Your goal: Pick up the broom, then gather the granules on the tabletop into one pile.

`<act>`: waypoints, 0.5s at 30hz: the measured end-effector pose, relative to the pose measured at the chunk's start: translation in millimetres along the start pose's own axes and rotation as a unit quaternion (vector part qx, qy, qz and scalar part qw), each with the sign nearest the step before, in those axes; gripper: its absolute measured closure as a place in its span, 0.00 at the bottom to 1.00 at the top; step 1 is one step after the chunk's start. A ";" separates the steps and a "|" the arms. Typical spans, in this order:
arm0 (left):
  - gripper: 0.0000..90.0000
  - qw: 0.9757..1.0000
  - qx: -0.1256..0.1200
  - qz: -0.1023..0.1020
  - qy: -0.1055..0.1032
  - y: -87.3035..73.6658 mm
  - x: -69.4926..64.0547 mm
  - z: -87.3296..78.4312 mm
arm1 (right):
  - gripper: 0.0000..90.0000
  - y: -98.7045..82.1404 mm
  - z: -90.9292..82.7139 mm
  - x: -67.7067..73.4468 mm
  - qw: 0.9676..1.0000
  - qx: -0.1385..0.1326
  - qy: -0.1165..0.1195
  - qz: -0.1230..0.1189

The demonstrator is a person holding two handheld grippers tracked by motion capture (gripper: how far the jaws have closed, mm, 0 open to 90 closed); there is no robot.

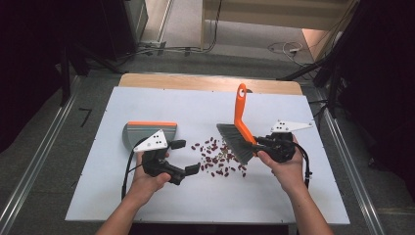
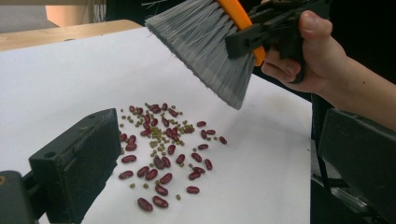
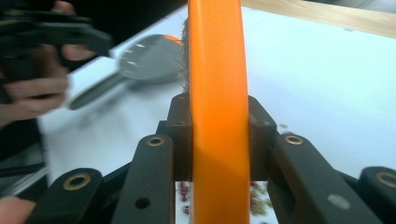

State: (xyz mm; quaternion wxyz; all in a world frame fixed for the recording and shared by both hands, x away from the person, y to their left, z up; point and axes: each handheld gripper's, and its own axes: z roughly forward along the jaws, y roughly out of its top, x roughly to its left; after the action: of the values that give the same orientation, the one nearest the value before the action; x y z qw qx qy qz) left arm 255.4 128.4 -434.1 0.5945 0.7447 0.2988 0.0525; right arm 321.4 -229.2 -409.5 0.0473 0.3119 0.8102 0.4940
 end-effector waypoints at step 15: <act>0.00 0.999 0.004 0.011 0.039 -11.0 3.0 -18.3 | 0.76 0.5 3.2 -7.1 0.992 0.052 -0.115 -0.004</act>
State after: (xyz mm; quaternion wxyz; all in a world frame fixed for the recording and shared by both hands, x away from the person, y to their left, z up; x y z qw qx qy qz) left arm 245.7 146.8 -439.8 0.5789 0.7476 0.3139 0.0863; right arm 328.5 -230.4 -412.4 0.1256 0.3655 0.8252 0.4118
